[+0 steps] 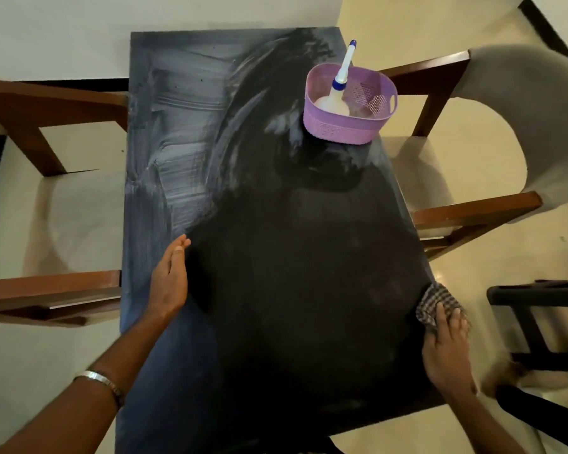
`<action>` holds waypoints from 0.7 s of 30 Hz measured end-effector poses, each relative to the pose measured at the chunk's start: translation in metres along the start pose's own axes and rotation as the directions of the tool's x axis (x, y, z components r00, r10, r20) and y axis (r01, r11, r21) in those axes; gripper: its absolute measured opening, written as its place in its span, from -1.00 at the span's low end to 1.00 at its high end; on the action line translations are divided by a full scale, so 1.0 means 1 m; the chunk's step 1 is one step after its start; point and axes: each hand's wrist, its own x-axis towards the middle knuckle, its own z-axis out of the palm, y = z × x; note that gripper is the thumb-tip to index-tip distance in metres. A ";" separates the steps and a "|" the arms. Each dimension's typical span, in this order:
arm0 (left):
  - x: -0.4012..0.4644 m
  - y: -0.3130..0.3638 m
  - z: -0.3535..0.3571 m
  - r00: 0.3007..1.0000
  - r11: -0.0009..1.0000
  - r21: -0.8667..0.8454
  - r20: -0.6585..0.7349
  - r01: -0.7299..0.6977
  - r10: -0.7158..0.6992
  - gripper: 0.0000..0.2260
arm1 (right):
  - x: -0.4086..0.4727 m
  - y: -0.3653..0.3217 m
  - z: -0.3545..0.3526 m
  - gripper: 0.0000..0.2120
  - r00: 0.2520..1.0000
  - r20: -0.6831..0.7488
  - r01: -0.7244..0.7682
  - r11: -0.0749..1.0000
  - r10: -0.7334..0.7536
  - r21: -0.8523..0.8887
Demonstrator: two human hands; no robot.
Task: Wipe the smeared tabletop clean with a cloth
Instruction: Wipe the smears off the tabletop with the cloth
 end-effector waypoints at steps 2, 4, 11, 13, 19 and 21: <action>-0.002 -0.001 0.002 1.000 1.000 -0.009 -0.008 0.005 -0.006 -0.64 | -0.017 -0.004 0.013 -0.43 1.000 -0.024 0.001 0.998 -0.002 -0.061; -0.003 0.000 0.004 1.000 1.000 -0.013 -0.022 0.012 -0.012 -0.63 | -0.046 -0.038 0.038 -0.38 0.987 0.004 0.160 0.967 -0.162 -0.198; -0.005 0.001 0.002 0.993 1.000 0.008 -0.120 0.006 -0.005 -0.64 | -0.084 -0.139 0.073 -0.33 0.546 0.318 0.835 0.537 -0.775 -0.125; -0.003 -0.001 -0.001 0.990 1.000 0.026 -0.141 0.000 0.003 -0.65 | -0.024 -0.158 0.060 -0.37 0.579 0.194 0.815 0.560 -0.792 -0.150; 0.002 -0.006 -0.011 0.981 0.999 0.021 -0.190 0.043 -0.038 -0.64 | 0.170 -0.241 0.014 -0.46 0.868 0.008 0.491 0.857 -0.496 -0.154; 0.008 -0.005 -0.015 0.976 0.998 0.028 -0.214 0.055 -0.048 -0.63 | 0.193 -0.267 0.016 -0.44 0.922 0.031 0.387 0.915 -0.386 -0.114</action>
